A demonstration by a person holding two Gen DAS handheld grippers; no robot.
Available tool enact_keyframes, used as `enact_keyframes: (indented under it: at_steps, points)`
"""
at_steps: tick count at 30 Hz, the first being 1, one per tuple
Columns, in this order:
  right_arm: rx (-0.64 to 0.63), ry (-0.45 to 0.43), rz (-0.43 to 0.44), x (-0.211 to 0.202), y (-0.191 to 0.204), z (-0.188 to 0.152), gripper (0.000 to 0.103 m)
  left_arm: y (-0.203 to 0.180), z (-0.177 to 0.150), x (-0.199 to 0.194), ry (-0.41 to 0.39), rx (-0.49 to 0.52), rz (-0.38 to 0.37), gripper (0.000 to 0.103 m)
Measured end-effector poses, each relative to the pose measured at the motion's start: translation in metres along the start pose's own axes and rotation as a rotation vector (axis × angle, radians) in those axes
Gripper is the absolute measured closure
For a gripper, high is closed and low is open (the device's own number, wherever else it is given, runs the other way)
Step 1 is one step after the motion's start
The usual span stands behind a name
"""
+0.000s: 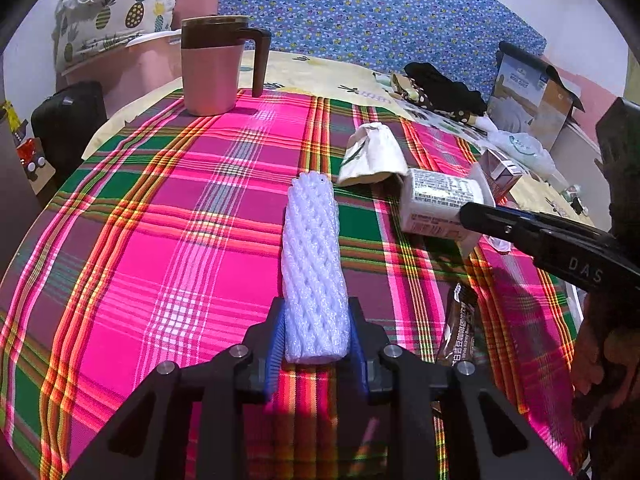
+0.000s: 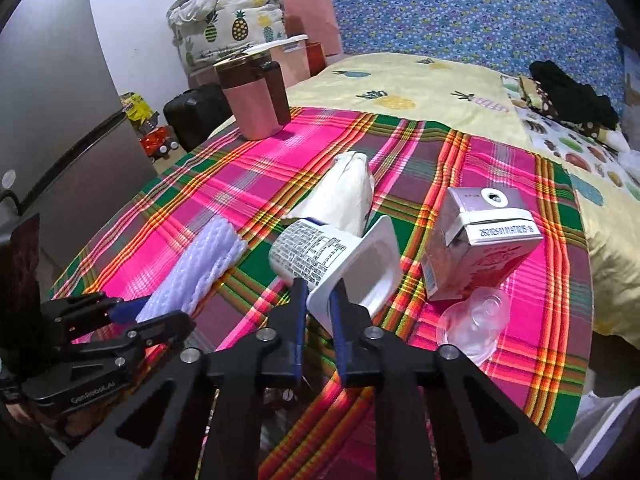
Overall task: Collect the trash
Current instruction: 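Grasp the white yogurt cup rim with the right tool and lift it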
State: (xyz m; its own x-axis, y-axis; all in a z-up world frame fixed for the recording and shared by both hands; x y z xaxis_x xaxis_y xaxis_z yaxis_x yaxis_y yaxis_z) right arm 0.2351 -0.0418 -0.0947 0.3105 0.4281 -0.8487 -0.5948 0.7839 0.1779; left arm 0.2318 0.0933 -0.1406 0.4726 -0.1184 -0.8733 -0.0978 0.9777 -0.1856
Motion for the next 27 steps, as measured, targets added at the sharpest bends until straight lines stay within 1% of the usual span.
enact_keyframes:
  at_steps: [5, 12, 20, 27]
  points:
    - [0.016, -0.020, -0.019, -0.008, -0.001, -0.001, 0.092, 0.002, -0.002, -0.003, -0.006, -0.004, 0.014, 0.076]
    - [0.032, -0.060, -0.013, -0.026, 0.004, -0.006, 0.092, -0.004, -0.003, -0.017, -0.033, 0.007, 0.017, 0.076]
    - [0.064, -0.085, -0.020, -0.047, 0.004, -0.029, 0.092, -0.020, -0.010, -0.041, -0.067, 0.034, 0.010, 0.076]
    - [0.101, -0.112, -0.035, -0.069, -0.001, -0.048, 0.092, -0.044, -0.022, -0.059, -0.083, 0.072, -0.014, 0.076]
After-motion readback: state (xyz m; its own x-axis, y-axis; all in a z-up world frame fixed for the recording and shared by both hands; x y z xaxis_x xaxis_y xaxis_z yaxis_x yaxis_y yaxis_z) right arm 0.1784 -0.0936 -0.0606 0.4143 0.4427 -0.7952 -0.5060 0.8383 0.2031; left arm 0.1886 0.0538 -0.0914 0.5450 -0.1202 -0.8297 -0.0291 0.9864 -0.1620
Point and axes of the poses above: each gripper's, at about its wrist camera, not at the fingertips, and x roughly the way its jaws point, y to its left, z to its top, the point moved 9 cm from there along x, roughly the way its jaws point, and after that the axes turned 13 degrees about y, right-handed, at the moved point
